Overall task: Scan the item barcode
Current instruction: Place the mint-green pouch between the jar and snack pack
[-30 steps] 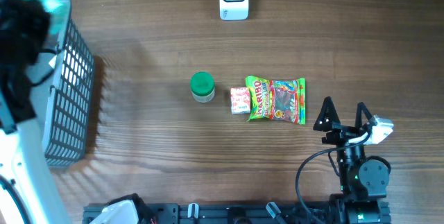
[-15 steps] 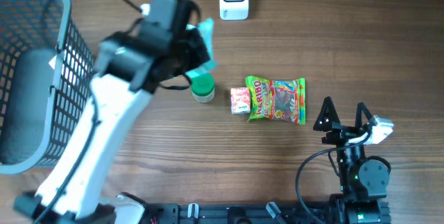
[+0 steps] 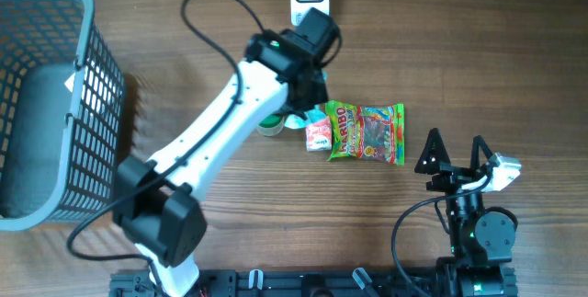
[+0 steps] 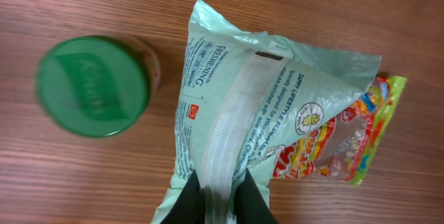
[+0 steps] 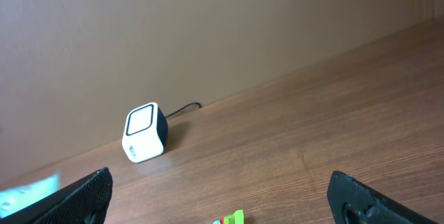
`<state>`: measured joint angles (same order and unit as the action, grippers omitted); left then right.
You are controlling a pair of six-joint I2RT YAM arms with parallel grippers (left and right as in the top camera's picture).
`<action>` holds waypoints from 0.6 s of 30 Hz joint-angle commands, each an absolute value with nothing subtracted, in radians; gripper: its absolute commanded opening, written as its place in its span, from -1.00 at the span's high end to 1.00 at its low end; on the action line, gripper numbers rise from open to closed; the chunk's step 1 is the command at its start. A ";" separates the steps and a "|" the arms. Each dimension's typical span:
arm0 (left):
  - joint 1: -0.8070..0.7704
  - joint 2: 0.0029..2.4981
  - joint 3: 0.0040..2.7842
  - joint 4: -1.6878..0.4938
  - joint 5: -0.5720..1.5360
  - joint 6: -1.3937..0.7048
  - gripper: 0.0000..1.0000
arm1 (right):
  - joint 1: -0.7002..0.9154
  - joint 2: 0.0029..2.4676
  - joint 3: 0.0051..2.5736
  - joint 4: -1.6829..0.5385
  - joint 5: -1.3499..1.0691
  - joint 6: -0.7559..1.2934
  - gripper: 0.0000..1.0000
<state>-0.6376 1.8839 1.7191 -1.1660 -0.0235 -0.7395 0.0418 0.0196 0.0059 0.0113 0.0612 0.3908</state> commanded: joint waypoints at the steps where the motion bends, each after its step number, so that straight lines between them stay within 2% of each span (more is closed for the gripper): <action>1: -0.657 1.953 1.718 -1.143 -0.098 -0.749 0.92 | 0.047 0.018 0.005 0.014 0.075 0.377 -1.00; 9: -0.665 2.062 1.718 -1.177 -0.095 -0.749 0.89 | 0.047 0.018 0.005 0.014 0.075 0.377 -0.99; 10: -0.666 2.059 1.719 -1.183 -0.095 -0.749 0.69 | 0.047 0.018 0.005 0.014 0.075 0.377 -1.00; 12: -0.666 2.045 1.719 -1.222 -0.095 -0.750 0.00 | 0.047 0.018 0.005 0.014 0.075 0.377 -1.00; 13: -0.666 2.032 1.720 -1.251 -0.094 -0.749 -0.16 | 0.047 0.018 0.005 0.014 0.075 0.377 -0.99; 14: -0.666 2.022 1.721 -1.269 -0.094 -0.749 -0.20 | 0.047 0.018 0.005 0.014 0.075 0.377 -0.99; 15: -0.666 2.006 1.721 -1.280 -0.094 -0.749 -0.34 | 0.047 0.018 0.005 0.014 0.075 0.377 -0.99; 17: -0.666 1.956 1.722 -1.284 -0.094 -0.749 -0.92 | 0.047 0.018 0.005 0.014 0.075 0.377 -0.99; 18: -0.665 1.918 1.723 -1.280 -0.095 -0.749 -1.00 | 0.047 0.018 0.005 0.014 0.075 0.377 -0.99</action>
<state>-0.6613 2.0346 1.7184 -1.2804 -0.0818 -0.7464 0.0418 0.0196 0.0059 0.0113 0.0612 0.3908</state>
